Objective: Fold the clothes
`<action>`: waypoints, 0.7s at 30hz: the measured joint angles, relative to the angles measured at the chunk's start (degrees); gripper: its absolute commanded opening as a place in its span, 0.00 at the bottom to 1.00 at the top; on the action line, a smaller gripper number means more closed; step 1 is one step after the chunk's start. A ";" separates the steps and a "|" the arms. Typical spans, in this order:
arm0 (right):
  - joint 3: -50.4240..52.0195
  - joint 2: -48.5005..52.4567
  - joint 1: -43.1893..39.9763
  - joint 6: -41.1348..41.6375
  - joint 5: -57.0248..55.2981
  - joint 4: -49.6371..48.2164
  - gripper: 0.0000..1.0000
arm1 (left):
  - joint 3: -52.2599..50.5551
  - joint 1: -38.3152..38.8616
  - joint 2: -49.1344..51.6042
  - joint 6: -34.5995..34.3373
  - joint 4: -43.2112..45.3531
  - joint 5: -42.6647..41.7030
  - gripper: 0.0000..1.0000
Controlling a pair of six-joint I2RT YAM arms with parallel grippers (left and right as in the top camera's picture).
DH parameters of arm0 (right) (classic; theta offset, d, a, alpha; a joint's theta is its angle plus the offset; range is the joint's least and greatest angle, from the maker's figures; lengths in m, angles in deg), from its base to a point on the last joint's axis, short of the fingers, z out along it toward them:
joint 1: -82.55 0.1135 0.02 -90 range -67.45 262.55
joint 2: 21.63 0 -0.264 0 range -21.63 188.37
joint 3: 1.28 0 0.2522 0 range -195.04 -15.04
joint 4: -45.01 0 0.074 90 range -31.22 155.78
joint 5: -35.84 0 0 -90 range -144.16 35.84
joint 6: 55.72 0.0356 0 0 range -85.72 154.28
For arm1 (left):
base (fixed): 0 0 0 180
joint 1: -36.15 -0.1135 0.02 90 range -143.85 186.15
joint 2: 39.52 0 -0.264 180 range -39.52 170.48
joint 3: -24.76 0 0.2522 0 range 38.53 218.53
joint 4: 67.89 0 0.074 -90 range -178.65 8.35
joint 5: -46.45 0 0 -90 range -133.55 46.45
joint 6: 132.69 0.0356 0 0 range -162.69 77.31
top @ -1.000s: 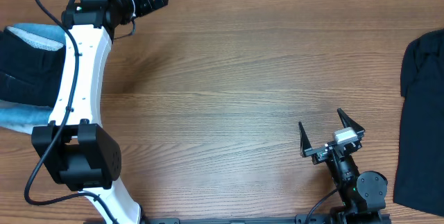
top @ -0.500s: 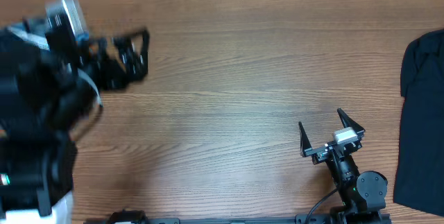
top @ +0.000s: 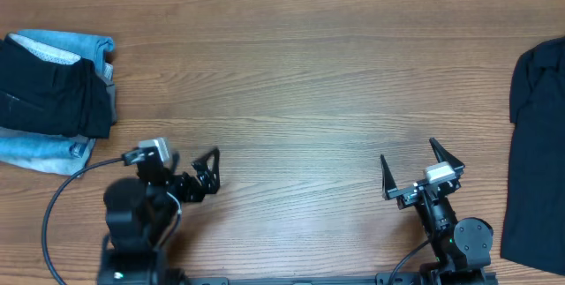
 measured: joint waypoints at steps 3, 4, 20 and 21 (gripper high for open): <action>0.00 0.00 0.00 -0.02 0.00 -0.02 1.00 | -8.81 0.00 -5.03 -0.11 11.91 2.84 1.00; 0.00 -0.02 0.00 0.00 0.00 -0.04 1.00 | -10.45 0.00 -6.14 -0.09 14.64 4.04 1.00; 0.00 -0.02 0.00 -0.02 -0.02 -0.07 1.00 | -19.17 0.00 -20.44 6.93 12.98 13.79 1.00; 0.00 -0.02 0.00 0.00 0.00 0.00 1.00 | -19.45 0.00 -22.14 8.68 11.41 14.05 1.00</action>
